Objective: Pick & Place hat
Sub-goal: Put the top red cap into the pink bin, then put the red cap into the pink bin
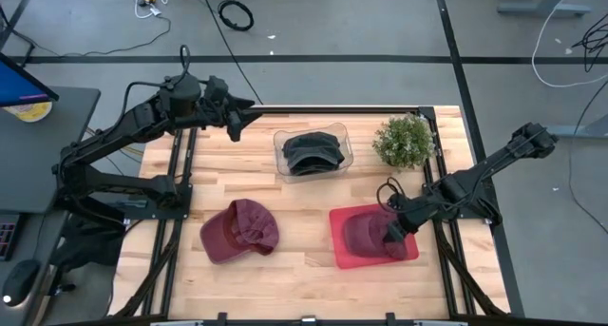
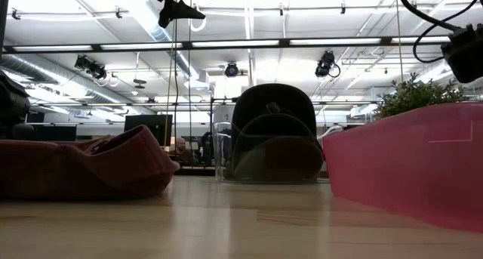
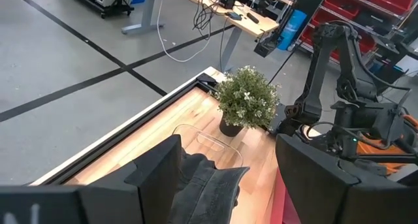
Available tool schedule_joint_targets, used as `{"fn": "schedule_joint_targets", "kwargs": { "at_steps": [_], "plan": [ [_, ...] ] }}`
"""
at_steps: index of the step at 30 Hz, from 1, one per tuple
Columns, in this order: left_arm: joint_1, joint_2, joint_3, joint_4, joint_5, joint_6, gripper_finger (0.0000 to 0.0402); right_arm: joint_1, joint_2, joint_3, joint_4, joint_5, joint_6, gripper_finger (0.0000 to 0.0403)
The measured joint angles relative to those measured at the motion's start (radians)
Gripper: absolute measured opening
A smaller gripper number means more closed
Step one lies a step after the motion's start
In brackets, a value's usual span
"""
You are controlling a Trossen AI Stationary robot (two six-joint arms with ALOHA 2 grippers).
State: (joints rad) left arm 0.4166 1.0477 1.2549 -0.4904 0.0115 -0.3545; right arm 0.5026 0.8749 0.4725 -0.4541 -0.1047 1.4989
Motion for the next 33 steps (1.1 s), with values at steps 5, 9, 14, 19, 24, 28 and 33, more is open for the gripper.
{"fn": "schedule_joint_targets", "kwargs": {
  "at_steps": [5,9,14,19,24,28,33],
  "plan": [
    [0.0,0.0,0.0,-0.001,0.0,0.008,0.0252,0.0,-0.019,0.0,-0.043,0.002,0.052,0.0278],
    [0.0,0.0,0.0,-0.001,0.0,0.008,0.0252,0.0,-0.028,0.045,-0.169,0.018,0.064,0.0267],
    [0.0,0.0,0.0,-0.005,0.0,0.011,0.0252,0.0,-0.029,0.172,-0.383,0.018,0.031,0.0238],
    [0.0,0.0,0.0,-0.069,0.026,0.01,0.0252,0.0,-0.029,0.322,-0.623,0.022,0.002,0.0209],
    [0.0,0.0,0.0,-0.216,0.125,-0.001,0.0252,0.002,-0.029,0.477,-0.883,0.098,0.002,0.0173],
    [-0.004,0.0,0.0,-0.368,0.202,-0.045,0.0252,-0.004,-0.03,0.573,-0.929,0.255,0.017,0.014],
    [-0.032,0.0,0.0,-0.562,0.211,-0.071,0.0252,-0.043,-0.03,0.598,-0.795,0.451,-0.057,0.0117]
  ]
}}
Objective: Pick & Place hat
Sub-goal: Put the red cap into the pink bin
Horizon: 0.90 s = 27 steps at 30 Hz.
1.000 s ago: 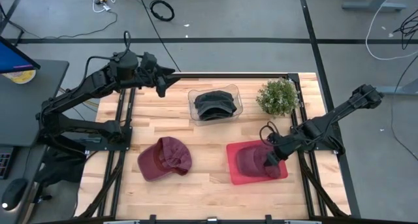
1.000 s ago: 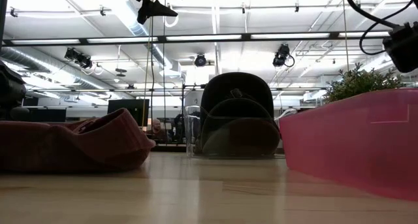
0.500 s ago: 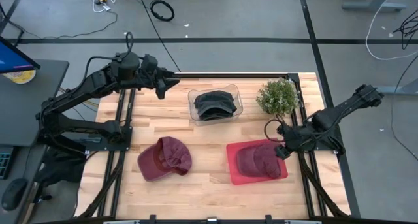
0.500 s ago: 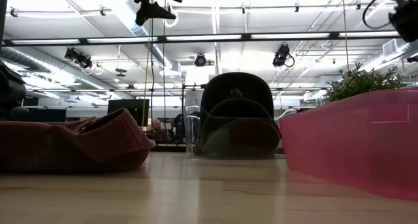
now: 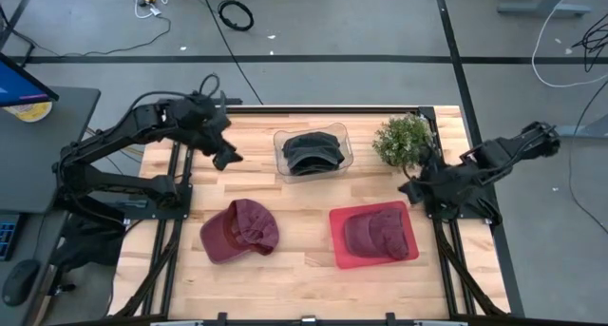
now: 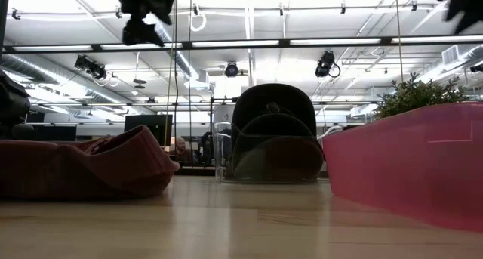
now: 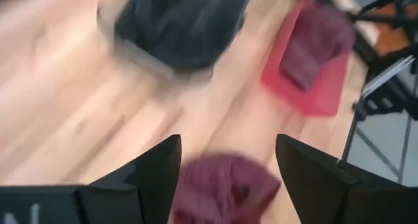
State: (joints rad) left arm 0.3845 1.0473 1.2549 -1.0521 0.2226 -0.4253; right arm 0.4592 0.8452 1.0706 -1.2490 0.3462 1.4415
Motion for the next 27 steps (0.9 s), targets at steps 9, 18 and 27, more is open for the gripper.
{"fn": "schedule_joint_targets", "kwargs": {
  "at_steps": [9,18,27],
  "plan": [
    [-0.048,0.042,0.001,-0.161,-0.075,-0.202,0.0252,-0.106,0.015,0.0,0.347,0.08,-0.242,0.0126],
    [-0.135,0.182,0.0,-0.215,-0.174,-0.275,0.0252,-0.197,0.018,0.0,0.498,0.054,-0.401,0.0173],
    [-0.196,0.302,-0.035,-0.275,-0.22,-0.375,0.0252,-0.234,0.062,0.0,0.512,-0.017,-0.452,0.0219]
  ]
}}
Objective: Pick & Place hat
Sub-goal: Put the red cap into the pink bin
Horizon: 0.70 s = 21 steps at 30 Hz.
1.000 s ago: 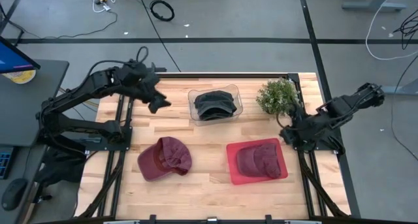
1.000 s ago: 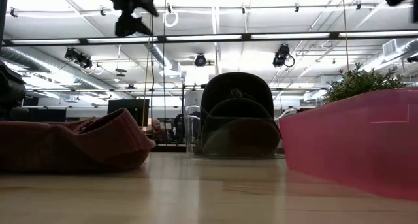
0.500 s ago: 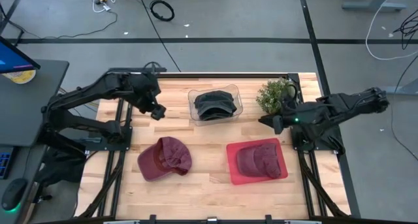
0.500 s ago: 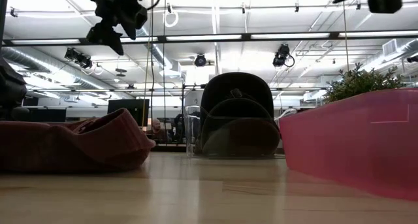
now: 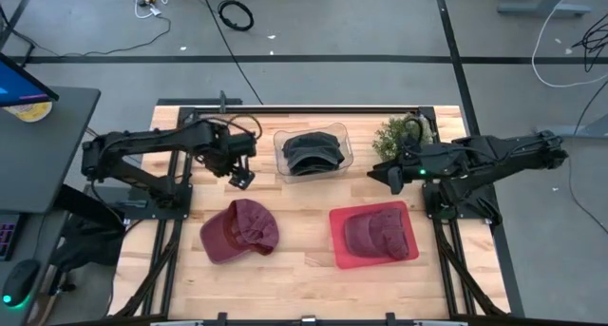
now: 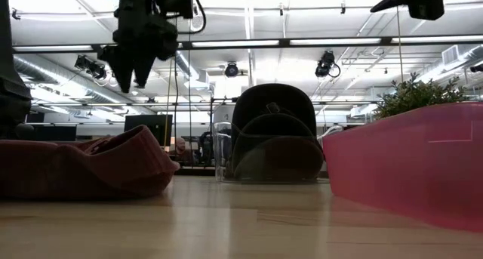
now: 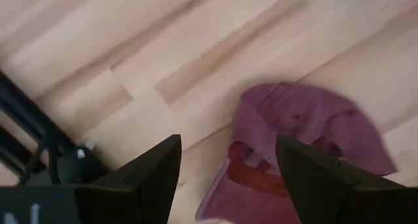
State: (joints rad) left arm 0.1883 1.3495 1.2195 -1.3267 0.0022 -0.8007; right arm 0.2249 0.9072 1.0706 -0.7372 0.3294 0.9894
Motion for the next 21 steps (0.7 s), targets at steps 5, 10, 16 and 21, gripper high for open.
{"fn": "schedule_joint_targets", "kwargs": {
  "at_steps": [5,10,16,21],
  "plan": [
    [-0.019,0.013,-0.12,0.037,0.039,-0.053,0.0252,0.0,0.047,0.0,0.01,-0.009,-0.036,0.0233],
    [-0.027,0.004,-0.249,0.208,0.18,-0.088,0.0252,0.0,0.093,0.0,0.04,-0.023,-0.074,0.0241],
    [-0.059,0.006,-0.357,0.402,0.257,-0.161,0.0266,0.0,0.132,0.0,0.102,-0.061,-0.112,0.0242],
    [-0.078,0.006,-0.42,0.395,0.242,-0.183,0.0297,-0.003,0.135,0.0,0.13,-0.061,-0.123,0.0243]
  ]
}}
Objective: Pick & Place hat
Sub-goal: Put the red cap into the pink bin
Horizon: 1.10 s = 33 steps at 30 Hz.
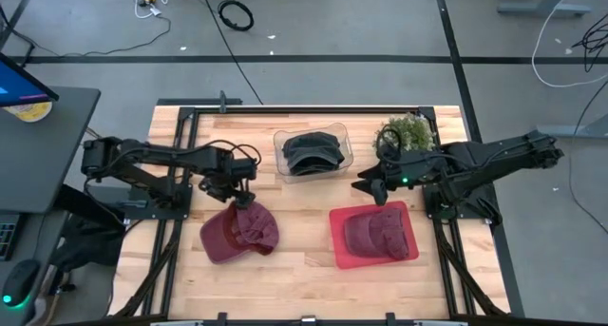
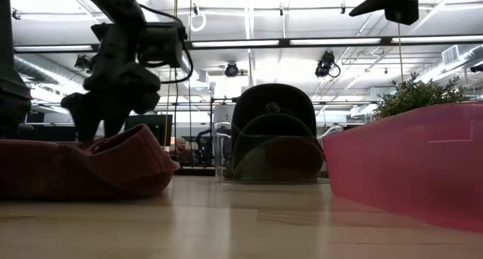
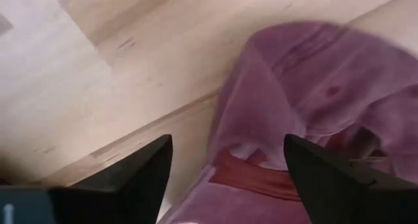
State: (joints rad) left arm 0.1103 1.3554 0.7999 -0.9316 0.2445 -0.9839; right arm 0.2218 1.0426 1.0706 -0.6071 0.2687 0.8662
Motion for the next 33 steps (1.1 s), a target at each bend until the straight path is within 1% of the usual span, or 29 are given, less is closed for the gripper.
{"fn": "schedule_joint_targets", "kwargs": {
  "at_steps": [4,9,14,19,21,23,25,28,31,32,33],
  "plan": [
    [-0.004,0.0,-0.035,0.035,0.03,0.0,0.032,-0.016,0.0,0.0,0.003,-0.001,-0.015,0.0243],
    [-0.004,0.0,-0.069,0.145,0.052,0.0,0.0334,-0.042,0.0,0.0,0.003,-0.002,-0.03,0.0243],
    [-0.004,0.0,-0.096,0.183,0.067,0.011,0.0334,-0.063,0.0,0.0,0.005,-0.026,-0.037,0.0243],
    [-0.004,0.0,-0.153,0.206,0.112,0.036,0.0334,-0.078,0.0,0.0,0.017,-0.026,-0.051,0.0243],
    [-0.012,0.0,-0.17,0.205,0.109,0.037,0.0326,-0.084,0.0,0.0,0.026,-0.026,-0.058,0.0243],
    [-0.021,0.0,-0.174,0.197,0.096,0.038,0.0302,-0.088,0.0,0.0,0.036,-0.026,-0.063,0.0243],
    [-0.031,0.0,-0.174,0.202,0.091,0.038,0.0262,-0.094,0.0,0.0,0.038,-0.026,-0.063,0.0243],
    [-0.037,-0.001,-0.174,0.202,0.093,0.059,0.0172,-0.103,0.0,0.0,0.038,-0.026,-0.064,0.0243],
    [-0.037,-0.001,-0.174,0.201,0.103,0.097,0.0058,-0.109,0.0,0.0,0.038,-0.026,-0.071,0.0243],
    [-0.037,-0.001,-0.174,0.201,0.111,0.107,0.0031,-0.111,0.0,0.0,0.038,-0.025,-0.073,0.0243],
    [-0.037,-0.001,-0.173,0.2,0.117,0.112,0.0021,-0.11,0.0,0.0,0.038,-0.025,-0.073,0.0243]
  ]
}}
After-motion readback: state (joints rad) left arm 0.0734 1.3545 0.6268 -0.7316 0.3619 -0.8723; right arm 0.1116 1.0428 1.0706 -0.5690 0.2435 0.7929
